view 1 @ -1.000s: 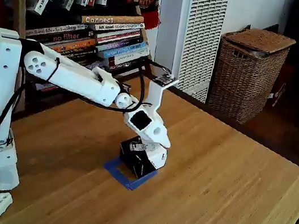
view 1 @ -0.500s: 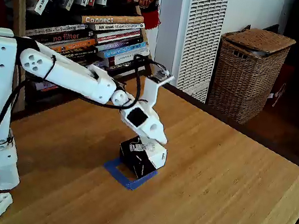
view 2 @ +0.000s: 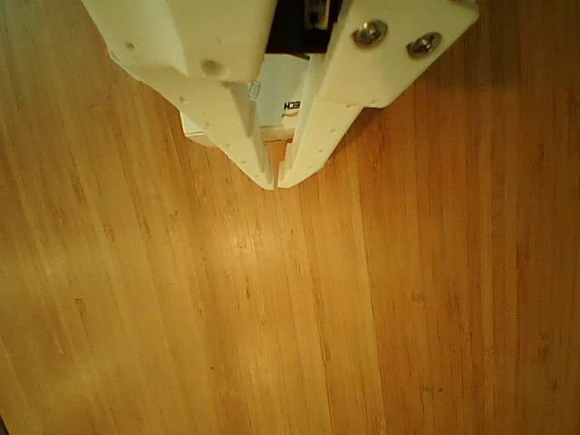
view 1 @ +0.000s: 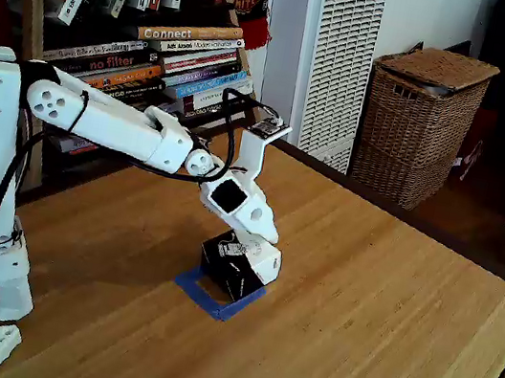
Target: Push the box on top of the target
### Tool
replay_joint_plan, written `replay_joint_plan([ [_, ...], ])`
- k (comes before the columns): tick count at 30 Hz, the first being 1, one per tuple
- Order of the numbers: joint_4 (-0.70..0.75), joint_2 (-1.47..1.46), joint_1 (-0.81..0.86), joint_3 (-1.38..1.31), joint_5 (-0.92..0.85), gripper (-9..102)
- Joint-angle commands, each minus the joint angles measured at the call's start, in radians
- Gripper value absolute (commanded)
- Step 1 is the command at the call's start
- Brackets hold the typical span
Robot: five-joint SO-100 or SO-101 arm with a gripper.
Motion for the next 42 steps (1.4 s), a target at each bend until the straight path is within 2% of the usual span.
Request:
replay_joint_plan([
  [1, 0.012, 0.058, 0.006, -0.002, -0.009, 0],
  [42, 0.017, 0.12, 0.029, 0.06, -0.025, 0],
])
